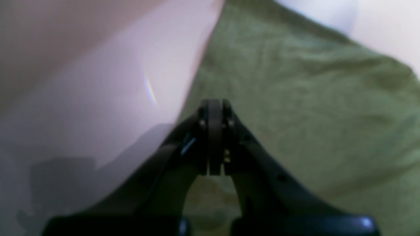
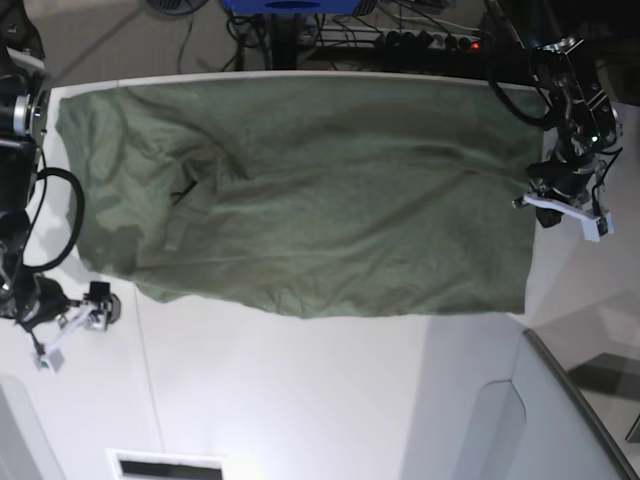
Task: Layout the t-shirt on the table in an organized manner, then fold the t-shirt properly
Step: 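Pull the held corner with the right gripper away from the left gripper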
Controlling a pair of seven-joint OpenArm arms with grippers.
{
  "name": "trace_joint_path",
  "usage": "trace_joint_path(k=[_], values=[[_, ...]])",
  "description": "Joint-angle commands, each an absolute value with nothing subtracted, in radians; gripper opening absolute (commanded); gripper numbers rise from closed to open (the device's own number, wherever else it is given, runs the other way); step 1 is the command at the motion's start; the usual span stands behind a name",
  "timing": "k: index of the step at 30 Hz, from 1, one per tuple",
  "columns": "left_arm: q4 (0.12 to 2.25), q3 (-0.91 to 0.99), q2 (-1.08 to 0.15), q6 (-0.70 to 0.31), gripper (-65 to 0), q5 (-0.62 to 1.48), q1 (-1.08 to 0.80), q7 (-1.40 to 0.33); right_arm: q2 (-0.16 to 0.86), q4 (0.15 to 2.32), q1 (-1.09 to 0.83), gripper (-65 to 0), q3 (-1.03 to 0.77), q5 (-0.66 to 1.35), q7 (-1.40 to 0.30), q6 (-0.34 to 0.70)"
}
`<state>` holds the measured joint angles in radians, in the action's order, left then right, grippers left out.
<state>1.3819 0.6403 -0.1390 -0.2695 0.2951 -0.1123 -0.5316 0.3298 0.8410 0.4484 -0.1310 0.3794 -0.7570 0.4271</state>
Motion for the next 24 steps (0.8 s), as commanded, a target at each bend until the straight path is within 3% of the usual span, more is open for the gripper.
trace_joint_path(k=[1,6,14,17,24], values=[[1.397,0.647,-0.159,-0.275,-65.0,0.306,-0.111,-0.509,0.335,0.839,0.478,-7.2,-0.133,0.383,-0.725,0.437],[1.397,0.71,-0.16,-0.278,-65.0,0.306,-0.122,-0.509,0.328,0.716,0.483,-7.2,-0.136,0.278,-0.644,0.437],[1.397,0.725,-0.16,-0.278,-65.0,0.305,-0.125,-0.509,0.326,0.714,0.467,-9.2,-0.137,0.28,-0.63,0.437],[1.397,0.725,-0.16,-0.278,-65.0,0.305,-0.125,-0.509,0.326,0.714,0.466,-21.9,-0.139,0.28,-0.63,0.437],[1.397,0.725,-0.16,-0.278,-65.0,0.3,-0.125,-0.509,0.326,0.71,0.466,-60.8,-0.139,0.28,-0.634,0.437]])
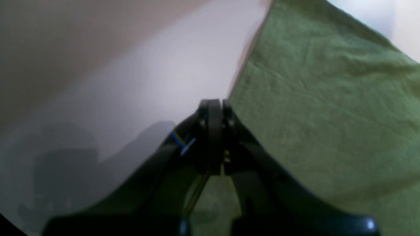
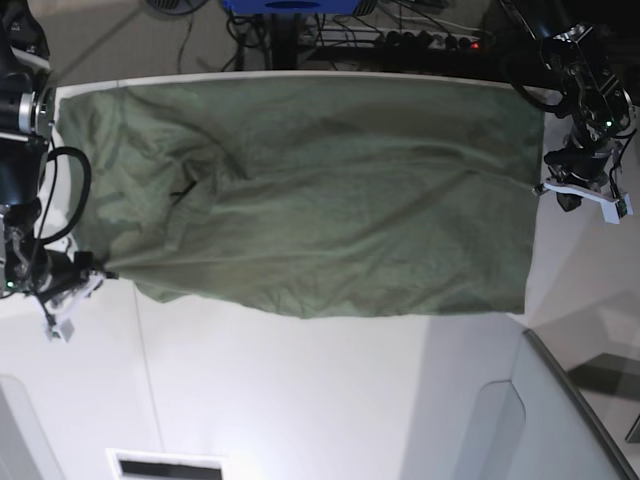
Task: Layout the t-shirt on the table in an organized manner, then fold the t-shirt properly
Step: 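Pull the held corner with the right gripper away from the left gripper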
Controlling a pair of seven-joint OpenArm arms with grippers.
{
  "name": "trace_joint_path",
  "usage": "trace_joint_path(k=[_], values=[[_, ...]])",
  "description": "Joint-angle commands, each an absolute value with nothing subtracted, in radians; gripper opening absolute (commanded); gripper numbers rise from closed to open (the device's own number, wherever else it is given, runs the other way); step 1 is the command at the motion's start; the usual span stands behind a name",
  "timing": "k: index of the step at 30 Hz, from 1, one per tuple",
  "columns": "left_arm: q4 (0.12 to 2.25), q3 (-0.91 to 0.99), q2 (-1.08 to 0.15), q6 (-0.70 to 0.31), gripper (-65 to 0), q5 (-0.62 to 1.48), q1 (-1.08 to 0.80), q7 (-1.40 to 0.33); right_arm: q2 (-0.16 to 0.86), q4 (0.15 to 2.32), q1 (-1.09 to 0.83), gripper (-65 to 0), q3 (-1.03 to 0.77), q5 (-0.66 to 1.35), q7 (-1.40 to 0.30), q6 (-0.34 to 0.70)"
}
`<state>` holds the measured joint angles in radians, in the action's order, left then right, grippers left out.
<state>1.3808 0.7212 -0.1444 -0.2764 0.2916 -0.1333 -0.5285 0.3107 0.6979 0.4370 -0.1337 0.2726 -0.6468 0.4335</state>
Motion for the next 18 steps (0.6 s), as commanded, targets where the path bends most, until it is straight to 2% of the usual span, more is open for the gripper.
trace_joint_path(k=[1,9,13,15,18], values=[[1.397,0.725,-0.16,-0.278,-65.0,0.3,-0.125,-0.509,0.326,0.71,0.466,-64.7,-0.139,0.28,-0.634,0.437],[1.395,0.725,-0.16,-0.278,-65.0,0.3,-0.125,-0.509,0.326,0.711,0.466,-64.2,-0.205,0.341,-0.7,0.437],[1.395,0.725,-0.16,-0.278,-65.0,0.302,-0.125,-0.509,0.328,0.713,0.466,-62.0,-0.216,0.344,-0.705,0.437],[1.395,0.725,-0.16,-0.278,-65.0,0.298,-0.125,-0.509,0.328,0.739,0.464,-54.3,-0.217,0.344,-0.705,0.437],[1.395,0.725,-0.16,-0.278,-65.0,0.297,-0.125,-0.509,0.328,0.794,0.44,-34.1,-0.219,0.344,-0.707,0.437]])
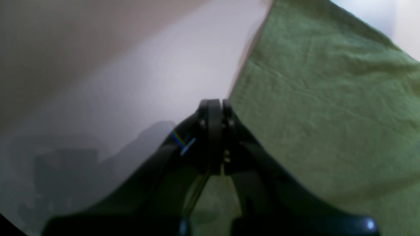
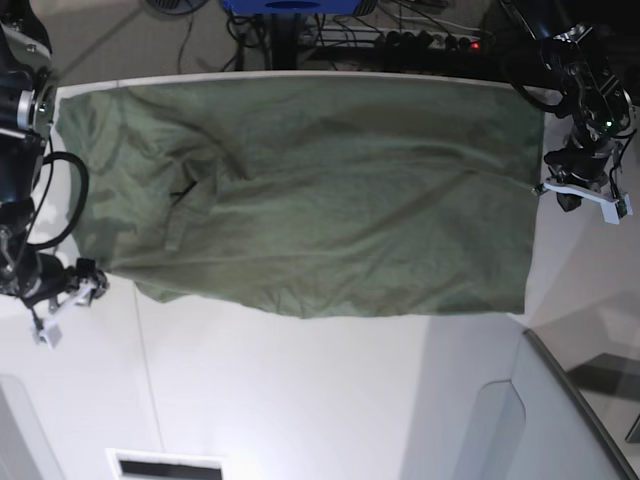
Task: Layout the t-shirt on the table in an organized manner, then fold the t-shirt properly
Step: 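Pull the held corner with the right gripper away from the left gripper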
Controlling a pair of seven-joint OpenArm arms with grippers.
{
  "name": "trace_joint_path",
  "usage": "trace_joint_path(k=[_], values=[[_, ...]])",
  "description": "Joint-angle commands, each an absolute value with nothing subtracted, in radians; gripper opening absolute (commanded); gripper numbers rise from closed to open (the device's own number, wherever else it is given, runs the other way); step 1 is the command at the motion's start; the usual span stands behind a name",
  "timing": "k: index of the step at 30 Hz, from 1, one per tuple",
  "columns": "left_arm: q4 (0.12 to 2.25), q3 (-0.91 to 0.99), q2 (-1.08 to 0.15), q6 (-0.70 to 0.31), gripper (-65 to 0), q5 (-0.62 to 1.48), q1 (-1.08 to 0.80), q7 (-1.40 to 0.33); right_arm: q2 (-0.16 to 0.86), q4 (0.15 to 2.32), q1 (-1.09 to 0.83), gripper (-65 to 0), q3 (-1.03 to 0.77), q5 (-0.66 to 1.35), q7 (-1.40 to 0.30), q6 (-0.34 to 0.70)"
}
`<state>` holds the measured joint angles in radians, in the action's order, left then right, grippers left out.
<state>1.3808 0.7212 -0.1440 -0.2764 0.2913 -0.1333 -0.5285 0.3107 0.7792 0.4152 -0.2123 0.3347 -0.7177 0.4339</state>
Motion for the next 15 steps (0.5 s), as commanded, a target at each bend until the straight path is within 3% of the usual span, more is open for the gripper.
trace_joint_path(k=[1,3,4,15], values=[[1.395,0.725,-0.16,-0.278,-65.0,0.297,-0.125,-0.509,0.328,0.808,0.437,-27.6,-0.219,0.344,-0.707,0.437],[1.382,0.725,-0.16,-0.278,-65.0,0.298,-0.124,-0.509,0.326,0.808,0.435,-18.0,-0.219,0.344,-0.707,0.437],[1.369,0.725,-0.16,-0.278,-65.0,0.297,-0.12,-0.509,0.326,0.808,0.435,-16.4,-0.219,0.344,-0.704,0.437],[1.331,0.725,-0.173,-0.278,-65.0,0.305,-0.117,-0.509,0.326,0.805,0.414,-16.2,-0.211,0.344,-0.673,0.437]])
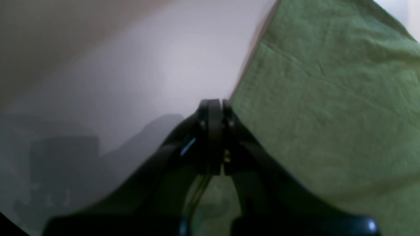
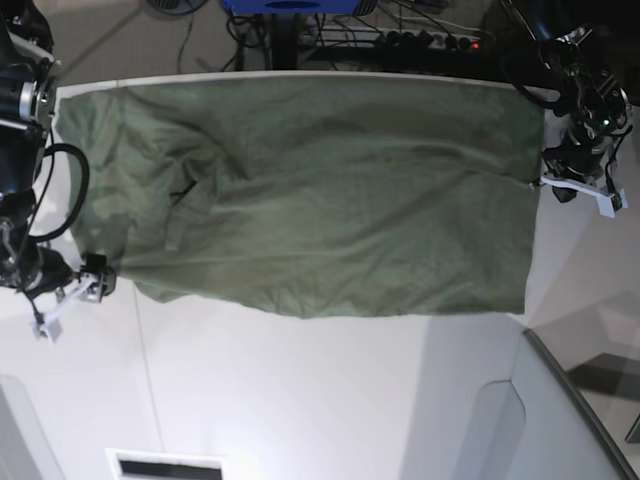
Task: Layout the t-shirt on the table in an organized manner, then fold the t-shirt properly
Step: 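Pull the held corner with the right gripper away from the left gripper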
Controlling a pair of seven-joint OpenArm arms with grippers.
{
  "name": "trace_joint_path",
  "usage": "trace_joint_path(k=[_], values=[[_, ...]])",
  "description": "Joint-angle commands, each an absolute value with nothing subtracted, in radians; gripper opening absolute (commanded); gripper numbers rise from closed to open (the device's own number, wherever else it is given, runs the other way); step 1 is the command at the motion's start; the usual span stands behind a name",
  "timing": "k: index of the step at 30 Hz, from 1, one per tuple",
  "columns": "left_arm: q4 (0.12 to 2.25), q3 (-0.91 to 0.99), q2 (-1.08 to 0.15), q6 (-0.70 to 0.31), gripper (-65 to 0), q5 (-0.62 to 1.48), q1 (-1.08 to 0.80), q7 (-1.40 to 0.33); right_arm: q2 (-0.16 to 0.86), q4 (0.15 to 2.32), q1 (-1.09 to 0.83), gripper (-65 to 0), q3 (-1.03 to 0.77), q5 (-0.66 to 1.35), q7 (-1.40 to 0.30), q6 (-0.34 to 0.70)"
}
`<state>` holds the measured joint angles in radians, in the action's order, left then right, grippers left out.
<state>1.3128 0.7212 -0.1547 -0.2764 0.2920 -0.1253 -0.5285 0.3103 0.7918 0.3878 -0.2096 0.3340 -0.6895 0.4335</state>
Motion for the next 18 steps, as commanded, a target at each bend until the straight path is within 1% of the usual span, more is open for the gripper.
trace_joint_path(k=[1,18], values=[[1.333,0.725,-0.173,-0.278,-65.0,0.305,-0.117,-0.509,0.326,0.805,0.41,-16.2,-0.211,0.344,-0.673,0.437],[1.334,0.725,-0.173,-0.278,-65.0,0.305,-0.124,-0.509,0.3,0.763,0.4,-16.4,-0.219,0.344,-0.67,0.437]])
